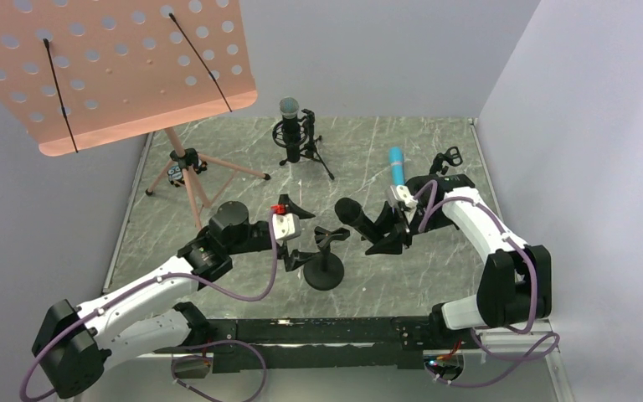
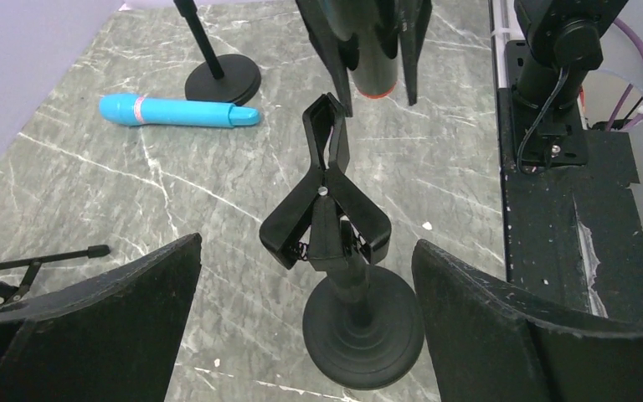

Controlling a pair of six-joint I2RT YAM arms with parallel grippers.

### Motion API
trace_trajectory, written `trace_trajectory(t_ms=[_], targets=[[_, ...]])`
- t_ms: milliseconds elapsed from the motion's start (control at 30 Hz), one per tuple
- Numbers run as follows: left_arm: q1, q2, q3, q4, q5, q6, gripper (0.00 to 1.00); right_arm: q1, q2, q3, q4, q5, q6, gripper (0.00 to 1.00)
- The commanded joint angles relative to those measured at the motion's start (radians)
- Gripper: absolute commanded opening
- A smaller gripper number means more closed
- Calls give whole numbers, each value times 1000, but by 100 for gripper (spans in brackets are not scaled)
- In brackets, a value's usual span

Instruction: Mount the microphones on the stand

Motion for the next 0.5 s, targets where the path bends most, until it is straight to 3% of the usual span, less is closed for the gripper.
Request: trace_trajectory(t_ms=[0,200,467], targets=[[0,28,6,104,35,24,99,-4,-41,10,-110,-83,-187,0],[-5,40,-21,158,-4,9,99,-7,-8,13,-110,-98,-176,0],[-16,78,4,125,9,2,91,-10,-2,16,-110,-103,-172,0]])
